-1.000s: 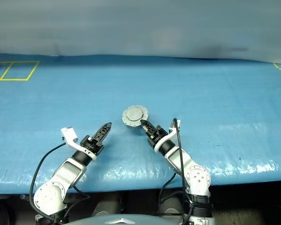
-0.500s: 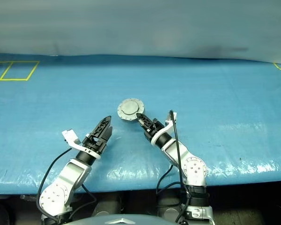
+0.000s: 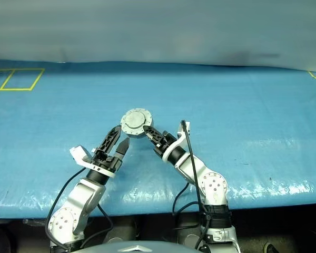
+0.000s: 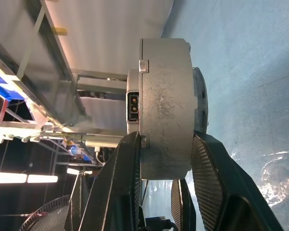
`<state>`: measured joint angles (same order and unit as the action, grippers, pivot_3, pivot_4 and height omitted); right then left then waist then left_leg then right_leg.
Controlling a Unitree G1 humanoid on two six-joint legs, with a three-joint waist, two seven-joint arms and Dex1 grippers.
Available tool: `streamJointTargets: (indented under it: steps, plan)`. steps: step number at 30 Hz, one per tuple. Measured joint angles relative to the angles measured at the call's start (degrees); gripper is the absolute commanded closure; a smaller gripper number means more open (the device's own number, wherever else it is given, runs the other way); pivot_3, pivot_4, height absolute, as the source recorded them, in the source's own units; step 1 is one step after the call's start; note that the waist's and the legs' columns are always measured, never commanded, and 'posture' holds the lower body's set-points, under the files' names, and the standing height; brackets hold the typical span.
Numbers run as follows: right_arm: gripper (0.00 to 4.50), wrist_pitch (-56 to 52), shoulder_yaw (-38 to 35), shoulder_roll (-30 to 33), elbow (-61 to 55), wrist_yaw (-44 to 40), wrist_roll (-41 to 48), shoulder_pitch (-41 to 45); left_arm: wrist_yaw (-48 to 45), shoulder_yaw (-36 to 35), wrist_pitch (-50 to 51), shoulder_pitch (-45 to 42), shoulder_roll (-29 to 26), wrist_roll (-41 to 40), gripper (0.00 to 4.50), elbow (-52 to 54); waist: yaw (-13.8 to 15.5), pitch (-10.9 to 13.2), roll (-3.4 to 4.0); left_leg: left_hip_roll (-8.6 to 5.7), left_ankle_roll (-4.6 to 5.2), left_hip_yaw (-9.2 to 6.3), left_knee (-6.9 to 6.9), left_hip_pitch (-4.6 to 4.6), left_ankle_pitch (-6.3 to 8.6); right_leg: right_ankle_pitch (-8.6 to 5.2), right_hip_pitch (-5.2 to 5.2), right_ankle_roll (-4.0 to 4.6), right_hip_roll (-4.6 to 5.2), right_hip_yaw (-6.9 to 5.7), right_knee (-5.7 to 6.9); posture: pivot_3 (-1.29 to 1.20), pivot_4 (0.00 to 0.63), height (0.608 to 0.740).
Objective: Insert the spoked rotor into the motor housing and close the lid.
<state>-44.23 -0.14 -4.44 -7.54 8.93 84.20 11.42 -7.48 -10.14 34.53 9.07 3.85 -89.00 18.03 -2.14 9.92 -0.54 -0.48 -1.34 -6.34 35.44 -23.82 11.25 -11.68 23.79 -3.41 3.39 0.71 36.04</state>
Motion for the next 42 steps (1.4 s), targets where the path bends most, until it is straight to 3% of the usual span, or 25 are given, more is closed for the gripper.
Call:
streamJointTargets:
  steps: [23, 26, 31, 36, 42]
  plan:
    - [3.35, -2.6, 4.3, 0.2, -4.6, 2.1, 2.7, -4.0, -0.4, 2.8, -3.9, -1.1, 0.0, -2.1, 0.0, -3.2, 0.0, 0.0, 0.0, 0.0, 0.0, -0.01, 0.02, 0.0, 0.0, 0.0, 0.0, 0.0, 0.0, 0.0, 0.0, 0.0, 0.15, 0.74]
    - [3.35, -2.6, 4.3, 0.3, -4.9, 2.3, 2.9, -4.4, -0.4, 2.8, -4.1, -1.1, 0.0, -2.3, 0.55, -3.7, 0.0, 0.0, 0.0, 0.0, 0.0, -0.01, 0.02, -0.01, 0.0, 0.0, 0.0, 0.0, 0.0, 0.0, 0.0, 0.0, 0.15, 0.74]
    - [3.35, -2.5, 4.6, 0.3, -6.3, 2.4, 3.1, -5.2, -0.3, 2.8, -4.4, -1.1, 0.0, -3.8, 2.11, -4.3, 0.0, 0.0, 0.0, 0.0, 0.01, -0.01, 0.02, -0.02, 0.01, 0.0, 0.01, 0.0, 0.0, 0.0, -0.01, 0.0, 0.15, 0.74]
    - [3.35, -2.4, 4.9, 0.4, -6.6, 1.9, 2.5, -5.5, -0.3, 2.7, -4.7, -1.1, 0.0, -3.9, 2.09, -4.3, 0.0, 0.0, 0.0, 0.0, 0.01, -0.01, 0.04, -0.03, 0.01, 0.0, 0.0, 0.0, 0.0, 0.0, -0.01, 0.0, 0.15, 0.74]
    - [1.39, -2.7, 5.1, 1.0, -7.6, -2.6, 1.9, -6.6, 0.0, 2.4, -5.4, -1.2, 0.0, -4.5, 2.09, -4.3, 0.0, 0.0, 0.0, 0.0, 0.01, -0.01, 0.03, -0.03, 0.01, 0.0, 0.01, 0.0, 0.0, 0.0, -0.01, 0.0, 0.15, 0.74]
